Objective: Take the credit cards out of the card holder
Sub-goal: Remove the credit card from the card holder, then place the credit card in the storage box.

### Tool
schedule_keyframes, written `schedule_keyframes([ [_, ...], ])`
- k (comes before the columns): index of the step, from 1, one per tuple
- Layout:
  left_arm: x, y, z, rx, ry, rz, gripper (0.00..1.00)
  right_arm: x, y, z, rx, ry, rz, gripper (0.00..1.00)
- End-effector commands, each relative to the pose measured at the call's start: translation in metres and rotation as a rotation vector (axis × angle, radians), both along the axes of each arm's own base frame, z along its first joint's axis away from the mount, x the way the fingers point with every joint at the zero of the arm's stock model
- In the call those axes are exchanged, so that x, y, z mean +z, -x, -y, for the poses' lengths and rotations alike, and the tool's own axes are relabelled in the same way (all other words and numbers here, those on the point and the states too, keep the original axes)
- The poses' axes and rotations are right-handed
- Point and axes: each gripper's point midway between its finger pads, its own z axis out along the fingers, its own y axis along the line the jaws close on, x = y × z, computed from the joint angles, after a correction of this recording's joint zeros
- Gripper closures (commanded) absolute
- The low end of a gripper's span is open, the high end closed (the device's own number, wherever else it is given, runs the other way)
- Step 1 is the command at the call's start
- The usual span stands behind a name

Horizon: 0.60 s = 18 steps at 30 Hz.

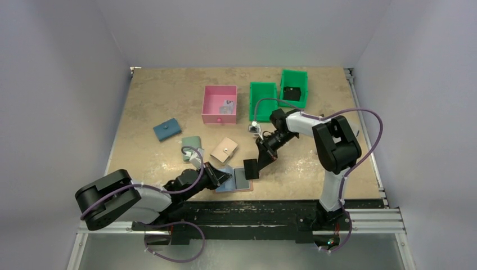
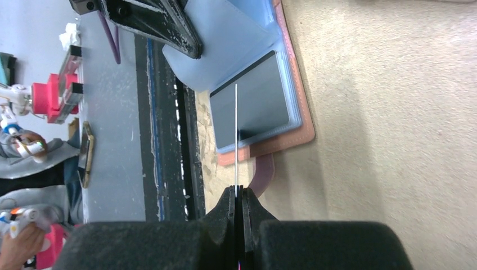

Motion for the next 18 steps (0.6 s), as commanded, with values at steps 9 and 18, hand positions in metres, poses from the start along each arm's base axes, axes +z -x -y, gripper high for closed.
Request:
schedule_keyframes([
  [9, 0.001, -0.003, 0.009, -0.034, -0.038, 0.007, 1.0, 0.042, -0.034, 0.02, -0.062, -0.066, 0.242, 1.0],
  [18, 0.004, -0.003, 0.027, -0.099, -0.024, 0.009, 1.0, 0.065, -0.068, 0.053, -0.176, -0.06, 0.367, 1.0],
])
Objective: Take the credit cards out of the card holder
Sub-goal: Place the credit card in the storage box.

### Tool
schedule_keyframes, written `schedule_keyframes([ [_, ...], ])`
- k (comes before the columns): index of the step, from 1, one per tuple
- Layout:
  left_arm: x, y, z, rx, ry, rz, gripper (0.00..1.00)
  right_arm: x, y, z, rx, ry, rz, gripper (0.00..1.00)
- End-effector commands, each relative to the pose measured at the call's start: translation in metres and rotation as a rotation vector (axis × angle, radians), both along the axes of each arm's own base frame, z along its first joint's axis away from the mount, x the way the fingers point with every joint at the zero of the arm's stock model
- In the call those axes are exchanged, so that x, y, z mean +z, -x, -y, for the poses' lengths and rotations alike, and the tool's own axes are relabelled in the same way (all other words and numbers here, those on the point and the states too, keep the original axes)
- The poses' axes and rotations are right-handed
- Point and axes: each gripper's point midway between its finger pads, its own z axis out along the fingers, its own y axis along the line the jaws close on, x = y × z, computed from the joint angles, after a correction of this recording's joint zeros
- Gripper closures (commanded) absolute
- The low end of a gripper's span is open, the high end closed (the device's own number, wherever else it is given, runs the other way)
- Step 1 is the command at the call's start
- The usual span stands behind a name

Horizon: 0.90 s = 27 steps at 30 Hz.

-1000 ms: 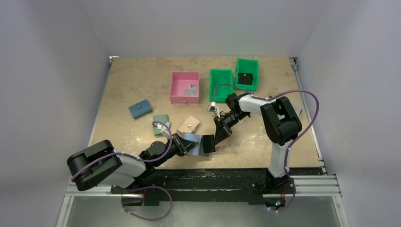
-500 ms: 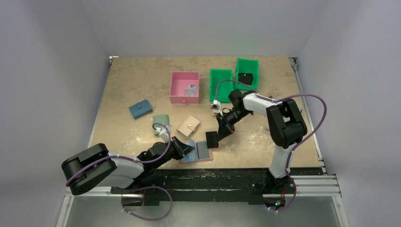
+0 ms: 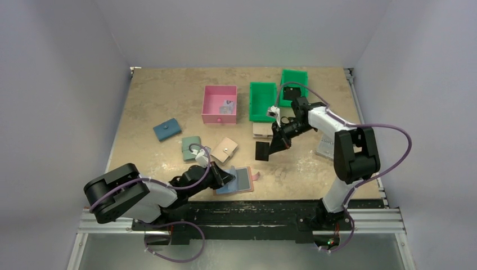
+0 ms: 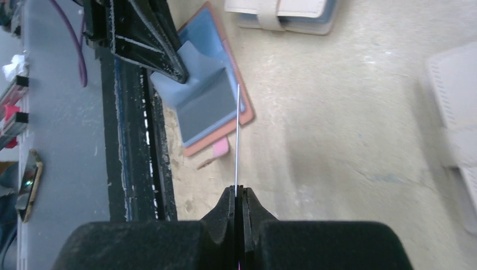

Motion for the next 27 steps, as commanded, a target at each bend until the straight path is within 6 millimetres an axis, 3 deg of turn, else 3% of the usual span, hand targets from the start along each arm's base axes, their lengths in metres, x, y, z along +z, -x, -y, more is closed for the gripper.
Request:
schedule_keyframes([
  [1, 0.021, -0.005, 0.019, -0.058, 0.051, 0.061, 1.0, 0.028, -0.026, 0.019, -0.059, 0.005, 0.171, 1.0],
  [15, 0.024, -0.008, 0.026, -0.078, 0.049, 0.075, 1.0, 0.072, -0.104, 0.077, -0.215, 0.209, 0.491, 1.0],
  [27, 0.027, -0.006, 0.024, -0.079, 0.055, 0.084, 1.0, 0.116, -0.191, 0.12, -0.333, 0.405, 0.767, 1.0],
])
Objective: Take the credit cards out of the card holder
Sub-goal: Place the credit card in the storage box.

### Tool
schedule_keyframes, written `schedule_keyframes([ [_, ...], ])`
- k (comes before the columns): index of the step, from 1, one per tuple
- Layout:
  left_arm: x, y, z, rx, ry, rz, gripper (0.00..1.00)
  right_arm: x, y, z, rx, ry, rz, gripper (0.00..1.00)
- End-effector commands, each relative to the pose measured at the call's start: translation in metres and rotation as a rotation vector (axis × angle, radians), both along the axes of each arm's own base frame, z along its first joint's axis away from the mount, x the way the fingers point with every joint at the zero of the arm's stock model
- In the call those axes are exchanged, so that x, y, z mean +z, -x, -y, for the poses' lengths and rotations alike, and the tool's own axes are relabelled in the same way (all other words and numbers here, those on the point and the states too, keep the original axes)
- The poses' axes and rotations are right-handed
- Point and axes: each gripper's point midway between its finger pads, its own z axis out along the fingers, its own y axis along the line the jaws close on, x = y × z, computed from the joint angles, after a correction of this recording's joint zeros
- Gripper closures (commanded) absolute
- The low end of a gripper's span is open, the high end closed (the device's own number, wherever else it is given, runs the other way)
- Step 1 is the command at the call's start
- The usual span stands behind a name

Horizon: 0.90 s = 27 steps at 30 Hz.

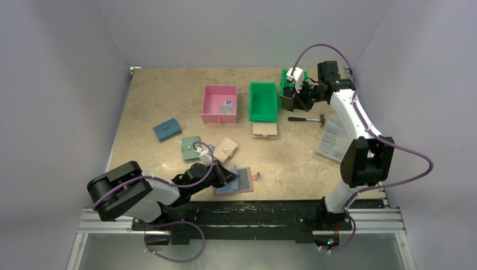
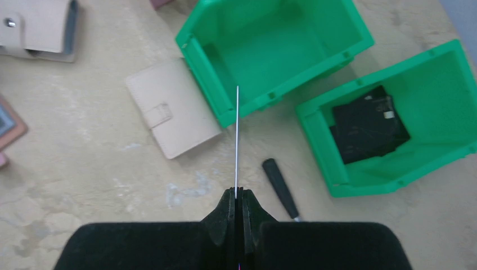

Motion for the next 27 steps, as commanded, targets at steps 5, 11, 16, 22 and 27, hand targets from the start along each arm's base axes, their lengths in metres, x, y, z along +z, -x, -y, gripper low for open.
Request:
schedule_keyframes([
  [5, 0.021, -0.003, 0.006, -0.018, 0.051, 0.062, 1.0, 0.037, -0.075, 0.039, -0.11, 0.199, 0.269, 1.0],
  [11, 0.021, -0.003, 0.003, -0.014, 0.047, 0.063, 1.0, 0.04, -0.11, 0.053, -0.132, 0.289, 0.341, 1.0],
  [16, 0.022, -0.002, 0.003, -0.013, 0.047, 0.064, 1.0, 0.037, -0.135, 0.06, -0.135, 0.346, 0.387, 1.0],
  [22, 0.021, -0.003, 0.002, -0.01, 0.046, 0.064, 1.0, 0.028, -0.155, 0.067, -0.134, 0.399, 0.431, 1.0],
  [27, 0.021, -0.004, 0.003, -0.008, 0.043, 0.065, 1.0, 0.022, -0.167, 0.069, -0.125, 0.429, 0.462, 1.0],
])
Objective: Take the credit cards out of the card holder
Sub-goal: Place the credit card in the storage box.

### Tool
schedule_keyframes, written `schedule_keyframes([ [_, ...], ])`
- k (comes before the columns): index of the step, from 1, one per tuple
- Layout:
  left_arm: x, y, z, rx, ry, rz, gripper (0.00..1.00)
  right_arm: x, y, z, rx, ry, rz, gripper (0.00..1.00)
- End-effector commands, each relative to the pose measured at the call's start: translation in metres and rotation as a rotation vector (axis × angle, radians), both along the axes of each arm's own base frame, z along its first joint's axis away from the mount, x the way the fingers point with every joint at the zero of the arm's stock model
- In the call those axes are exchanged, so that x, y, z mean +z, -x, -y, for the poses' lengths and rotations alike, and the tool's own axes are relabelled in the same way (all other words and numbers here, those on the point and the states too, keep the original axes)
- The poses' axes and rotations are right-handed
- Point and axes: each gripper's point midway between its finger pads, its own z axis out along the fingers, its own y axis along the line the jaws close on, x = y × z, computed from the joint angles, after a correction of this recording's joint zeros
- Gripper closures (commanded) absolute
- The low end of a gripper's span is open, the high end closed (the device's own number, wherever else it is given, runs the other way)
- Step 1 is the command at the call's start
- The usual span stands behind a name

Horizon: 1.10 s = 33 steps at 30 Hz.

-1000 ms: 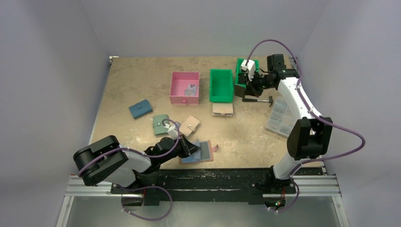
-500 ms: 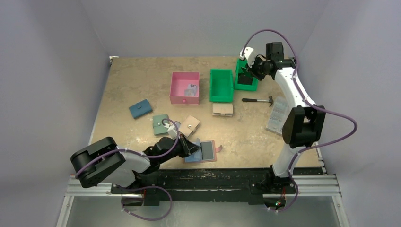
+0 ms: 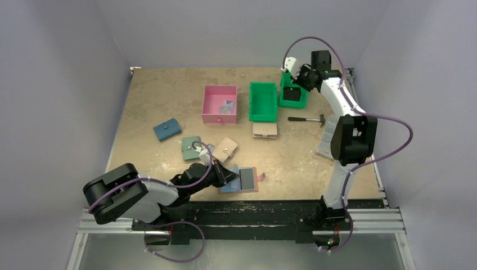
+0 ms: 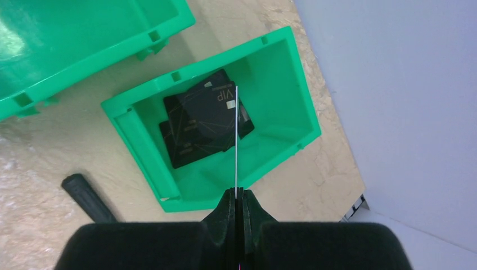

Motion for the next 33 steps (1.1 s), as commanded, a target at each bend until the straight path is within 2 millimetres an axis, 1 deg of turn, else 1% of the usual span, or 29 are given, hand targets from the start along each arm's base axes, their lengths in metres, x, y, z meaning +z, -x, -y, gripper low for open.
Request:
schedule_keyframes([
  [1, 0.011, -0.004, 0.001, -0.002, 0.019, 0.048, 1.0, 0.034, -0.027, 0.008, 0.005, 0.047, 0.148, 1.0],
  [8, 0.01, -0.005, 0.0, 0.002, 0.012, 0.047, 1.0, 0.023, -0.036, 0.007, 0.041, 0.086, 0.175, 1.0],
  [13, 0.009, -0.005, 0.0, 0.002, 0.006, 0.047, 1.0, 0.019, -0.042, 0.007, 0.062, 0.106, 0.198, 1.0],
  [20, 0.008, -0.005, 0.0, 0.003, 0.001, 0.046, 1.0, 0.007, -0.049, 0.008, 0.063, 0.121, 0.185, 1.0],
  [33, 0.008, -0.006, 0.001, 0.004, 0.0, 0.045, 1.0, -0.007, -0.051, 0.007, 0.073, 0.137, 0.162, 1.0],
])
